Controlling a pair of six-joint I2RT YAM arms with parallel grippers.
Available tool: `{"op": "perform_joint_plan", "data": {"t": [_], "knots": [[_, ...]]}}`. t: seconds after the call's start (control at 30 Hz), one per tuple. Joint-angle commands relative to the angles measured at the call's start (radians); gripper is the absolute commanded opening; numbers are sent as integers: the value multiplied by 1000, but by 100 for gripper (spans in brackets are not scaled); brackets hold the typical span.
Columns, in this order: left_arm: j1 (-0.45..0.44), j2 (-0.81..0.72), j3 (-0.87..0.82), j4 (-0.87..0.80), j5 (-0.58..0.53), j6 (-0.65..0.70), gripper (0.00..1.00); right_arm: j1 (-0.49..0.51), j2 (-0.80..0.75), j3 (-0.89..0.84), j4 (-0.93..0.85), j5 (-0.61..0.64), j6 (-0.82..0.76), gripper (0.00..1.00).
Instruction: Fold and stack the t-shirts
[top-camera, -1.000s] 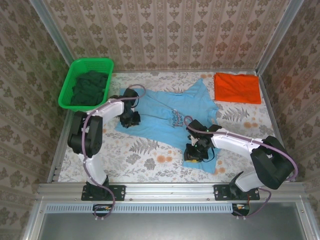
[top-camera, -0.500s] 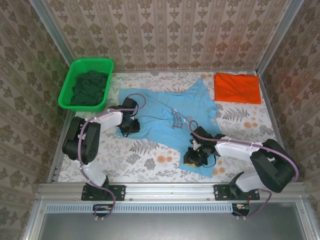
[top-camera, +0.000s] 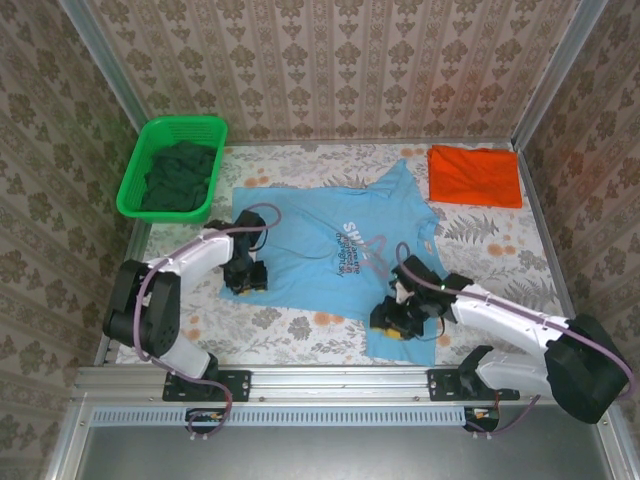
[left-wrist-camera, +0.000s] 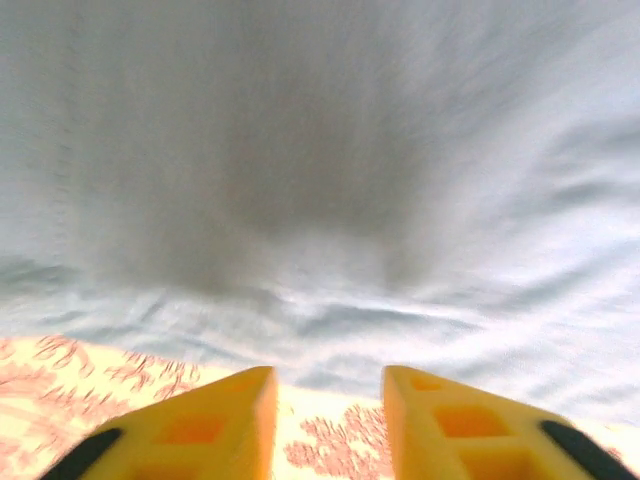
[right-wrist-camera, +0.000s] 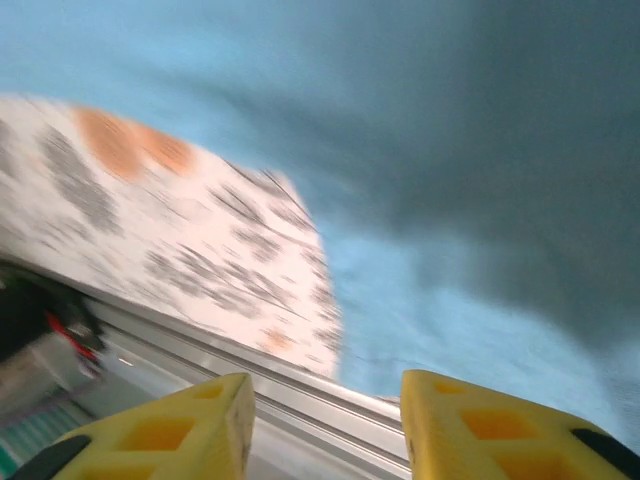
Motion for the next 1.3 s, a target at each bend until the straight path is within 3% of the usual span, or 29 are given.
{"op": "perform_joint_plan", "data": {"t": [0.0, 0.13, 0.3, 0.5, 0.7, 1.07, 1.17, 1.27], "knots": [[11, -31, 199, -107, -40, -10, 39, -126, -14, 122, -66, 73, -25, 48], [39, 89, 423, -82, -40, -1, 37, -318, 76, 270, -61, 249, -77, 47], [69, 315, 646, -37, -14, 18, 27, -439, 283, 465, 28, 444, -162, 34], [101, 568, 839, -19, 26, 43, 26, -495, 657, 770, 13, 435, -304, 16], [107, 759, 977, -55, 6, 48, 26, -495, 971, 1032, -85, 386, -350, 10], [131, 952, 1158, -118, -74, 25, 27, -505, 1374, 1534, -283, 342, -366, 15], [138, 1023, 1275, -158, -81, 26, 27, -520, 1514, 1756, -362, 321, -361, 15], [147, 1090, 1391, -194, -96, 26, 27, -527, 1700, 2103, -493, 300, -355, 16]]}}
